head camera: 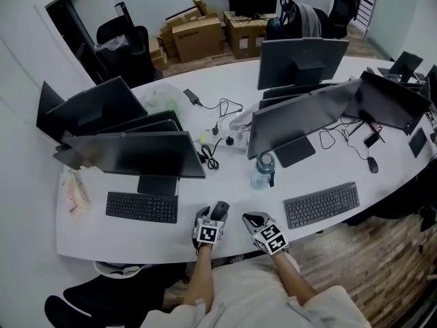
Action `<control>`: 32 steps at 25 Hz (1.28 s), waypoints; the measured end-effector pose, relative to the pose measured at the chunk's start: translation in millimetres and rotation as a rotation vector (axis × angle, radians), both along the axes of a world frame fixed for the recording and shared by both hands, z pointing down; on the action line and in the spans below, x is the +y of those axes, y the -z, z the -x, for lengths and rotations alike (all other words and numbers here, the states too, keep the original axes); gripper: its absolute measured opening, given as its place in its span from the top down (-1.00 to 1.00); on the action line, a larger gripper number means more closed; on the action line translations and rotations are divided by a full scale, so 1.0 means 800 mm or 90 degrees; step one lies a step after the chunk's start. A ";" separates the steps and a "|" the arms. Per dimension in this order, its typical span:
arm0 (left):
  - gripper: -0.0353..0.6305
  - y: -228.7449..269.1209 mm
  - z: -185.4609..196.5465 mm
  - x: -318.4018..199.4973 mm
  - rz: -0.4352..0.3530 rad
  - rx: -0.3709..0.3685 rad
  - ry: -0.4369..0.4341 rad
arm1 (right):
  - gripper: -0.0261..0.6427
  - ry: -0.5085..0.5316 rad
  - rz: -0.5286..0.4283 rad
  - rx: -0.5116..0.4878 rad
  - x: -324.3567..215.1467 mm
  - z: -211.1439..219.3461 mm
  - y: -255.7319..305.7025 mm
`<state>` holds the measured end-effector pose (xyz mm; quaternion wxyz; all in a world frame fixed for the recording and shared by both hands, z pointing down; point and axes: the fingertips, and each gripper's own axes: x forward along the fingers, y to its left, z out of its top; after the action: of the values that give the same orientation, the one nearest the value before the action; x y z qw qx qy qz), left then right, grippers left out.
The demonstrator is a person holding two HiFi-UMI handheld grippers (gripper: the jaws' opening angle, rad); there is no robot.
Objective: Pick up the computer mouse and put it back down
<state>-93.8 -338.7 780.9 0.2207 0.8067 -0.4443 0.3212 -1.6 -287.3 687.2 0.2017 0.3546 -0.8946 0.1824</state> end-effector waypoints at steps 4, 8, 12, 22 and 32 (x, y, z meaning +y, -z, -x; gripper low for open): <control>-0.02 0.021 0.006 0.015 -0.017 0.019 0.006 | 0.90 0.018 0.008 -0.004 0.018 0.020 -0.002; -0.02 0.029 0.007 0.033 -0.024 0.032 0.002 | 0.90 0.031 0.008 0.001 0.036 0.031 -0.005; -0.02 0.044 0.010 0.047 -0.042 0.043 0.000 | 0.90 0.017 0.006 -0.003 0.050 0.033 -0.006; -0.02 0.072 0.021 0.084 -0.071 0.085 0.015 | 0.90 -0.026 -0.005 -0.010 0.093 0.026 -0.007; -0.02 0.093 0.030 0.121 -0.092 0.108 0.004 | 0.90 -0.055 0.016 -0.039 0.130 0.033 -0.018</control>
<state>-117.5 -241.7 706.7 0.1993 0.8435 -0.4486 0.2182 -28.0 -182.9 701.6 0.1701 0.3846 -0.8820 0.2128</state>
